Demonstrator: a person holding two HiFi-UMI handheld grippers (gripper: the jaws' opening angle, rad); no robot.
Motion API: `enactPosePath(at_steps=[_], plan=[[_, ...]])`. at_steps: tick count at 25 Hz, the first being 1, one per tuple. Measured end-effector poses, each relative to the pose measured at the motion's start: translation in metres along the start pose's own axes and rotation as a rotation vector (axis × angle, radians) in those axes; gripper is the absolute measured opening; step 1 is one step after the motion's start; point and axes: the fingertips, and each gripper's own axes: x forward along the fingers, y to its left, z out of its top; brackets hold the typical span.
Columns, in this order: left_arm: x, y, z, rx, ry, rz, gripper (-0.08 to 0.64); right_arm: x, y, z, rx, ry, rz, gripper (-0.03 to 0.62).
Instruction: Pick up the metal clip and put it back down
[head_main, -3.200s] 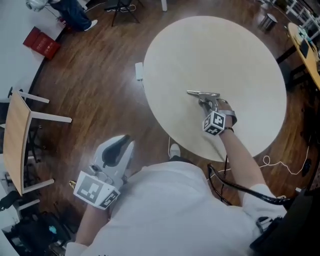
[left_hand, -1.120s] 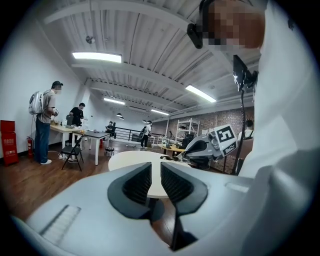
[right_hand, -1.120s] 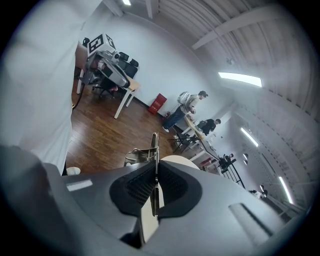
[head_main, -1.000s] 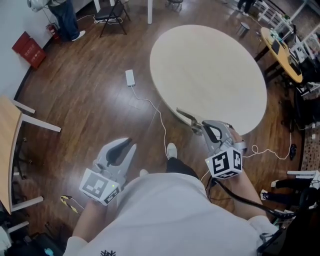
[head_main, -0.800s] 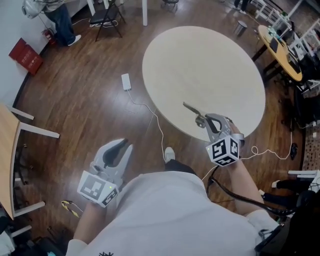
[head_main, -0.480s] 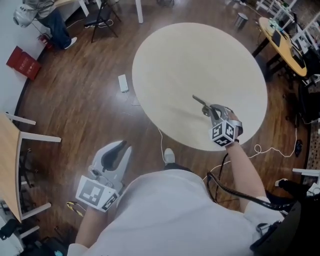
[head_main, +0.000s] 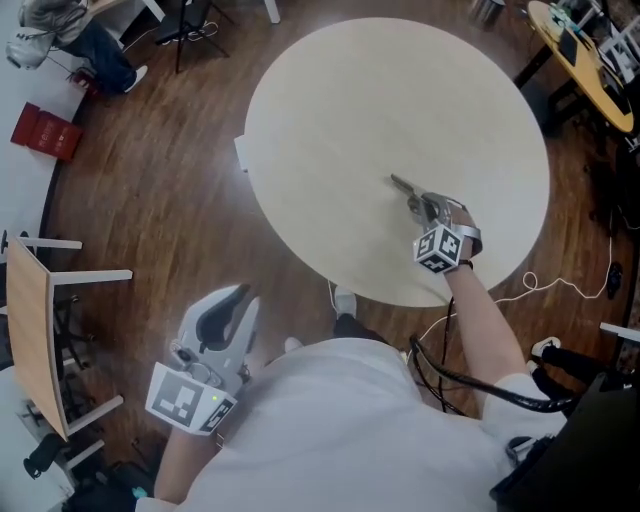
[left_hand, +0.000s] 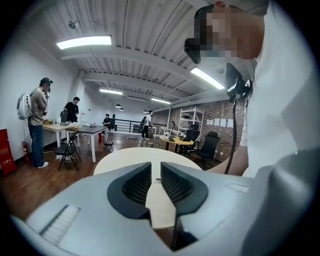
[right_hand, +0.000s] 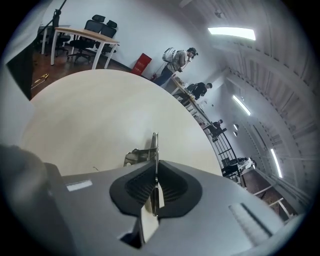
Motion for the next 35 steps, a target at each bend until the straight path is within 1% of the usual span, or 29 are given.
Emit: enactPosePath(at_steps=[5, 8, 11, 12, 13, 15, 17, 20, 22, 24, 26, 28, 31, 35], plan=[[0.011, -0.004, 0.001, -0.007, 0.026, -0.008, 0.046, 0.005, 0.011, -0.002, -0.015, -0.013, -0.012, 0.009], [0.013, -0.006, 0.000, -0.015, 0.033, -0.008, 0.046, 0.008, 0.024, -0.003, -0.014, -0.023, 0.021, 0.048], [0.012, -0.009, -0.001, -0.016, 0.035, -0.008, 0.046, 0.010, 0.028, -0.005, 0.025, -0.034, 0.046, 0.057], [0.011, -0.009, -0.002, -0.017, 0.034, -0.007, 0.046, 0.011, 0.029, -0.005, 0.042, -0.037, 0.062, 0.098], [0.010, -0.009, -0.004, -0.019, 0.034, -0.007, 0.046, 0.012, 0.029, -0.006, 0.057, -0.037, 0.076, 0.157], [0.006, -0.008, -0.008, -0.023, 0.031, -0.010, 0.046, 0.008, 0.026, -0.006, 0.091, -0.037, 0.084, 0.175], [-0.002, -0.004, -0.011, -0.022, 0.023, -0.016, 0.046, 0.000, 0.021, -0.003, 0.126, -0.037, 0.069, 0.190], [-0.018, 0.000, -0.013, -0.005, 0.002, -0.034, 0.046, -0.022, 0.019, 0.010, 0.168, -0.039, 0.054, 0.193], [-0.027, 0.002, -0.011, 0.007, -0.027, -0.066, 0.046, -0.043, 0.019, 0.022, 0.190, -0.042, 0.045, 0.193], [-0.039, 0.002, -0.010, 0.026, -0.062, -0.115, 0.046, -0.067, 0.022, 0.035, 0.210, -0.046, 0.027, 0.193], [-0.058, -0.006, -0.015, 0.048, -0.084, -0.170, 0.046, -0.095, 0.036, 0.049, 0.235, -0.049, 0.019, 0.193], [-0.080, -0.015, -0.023, 0.069, -0.101, -0.222, 0.046, -0.126, 0.060, 0.070, 0.262, -0.066, 0.026, 0.193], [-0.114, -0.029, -0.039, 0.100, -0.109, -0.316, 0.046, -0.174, 0.110, 0.108, 0.322, -0.100, 0.054, 0.192], [-0.147, -0.049, -0.069, 0.119, -0.081, -0.435, 0.046, -0.242, 0.177, 0.154, 0.415, -0.139, 0.130, 0.192]])
